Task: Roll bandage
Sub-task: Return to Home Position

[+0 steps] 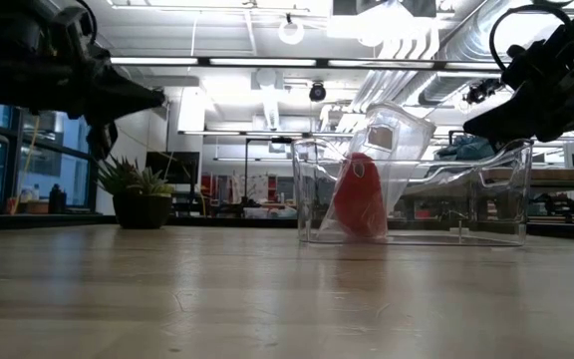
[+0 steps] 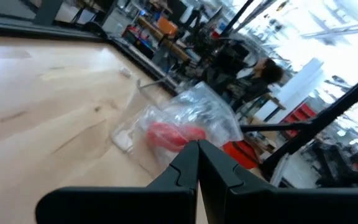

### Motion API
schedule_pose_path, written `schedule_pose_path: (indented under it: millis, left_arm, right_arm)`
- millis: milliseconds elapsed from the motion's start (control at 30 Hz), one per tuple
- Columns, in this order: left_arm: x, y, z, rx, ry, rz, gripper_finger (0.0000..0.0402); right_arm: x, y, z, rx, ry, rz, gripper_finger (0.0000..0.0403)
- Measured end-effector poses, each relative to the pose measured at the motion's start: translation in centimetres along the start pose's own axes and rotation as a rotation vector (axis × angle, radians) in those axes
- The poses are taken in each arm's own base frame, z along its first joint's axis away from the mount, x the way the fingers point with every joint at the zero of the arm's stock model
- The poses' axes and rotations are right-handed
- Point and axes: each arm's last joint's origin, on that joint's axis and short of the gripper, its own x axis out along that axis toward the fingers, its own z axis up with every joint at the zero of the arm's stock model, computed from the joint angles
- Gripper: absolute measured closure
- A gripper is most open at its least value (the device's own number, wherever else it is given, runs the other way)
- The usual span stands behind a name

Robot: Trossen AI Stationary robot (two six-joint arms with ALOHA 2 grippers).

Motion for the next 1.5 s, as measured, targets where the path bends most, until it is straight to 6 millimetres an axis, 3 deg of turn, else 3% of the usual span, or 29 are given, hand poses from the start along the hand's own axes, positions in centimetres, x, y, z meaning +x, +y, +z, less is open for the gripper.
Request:
schedule_pose_path:
  millis: [133,433,667,1500]
  left_arm:
    - [-1.2,-0.5,0.5,0.008,-0.047,-0.025,0.0401]
    - [-3.2,-0.3,1.0,0.443,-0.081,-0.048,0.0401]
    - [-4.0,0.1,0.8,0.655,-0.054,-0.053,0.0401]
    - [-3.9,0.2,0.8,0.586,-0.054,-0.047,0.0402]
  right_arm:
    - [0.0,0.0,0.0,0.0,0.0,0.0,0.0403]
    - [0.0,0.0,0.0,0.0,0.0,0.0,0.0403]
    - [0.0,0.0,0.0,0.0,0.0,0.0,0.0403]
    - [0.0,0.0,0.0,0.0,0.001,0.0,0.0403]
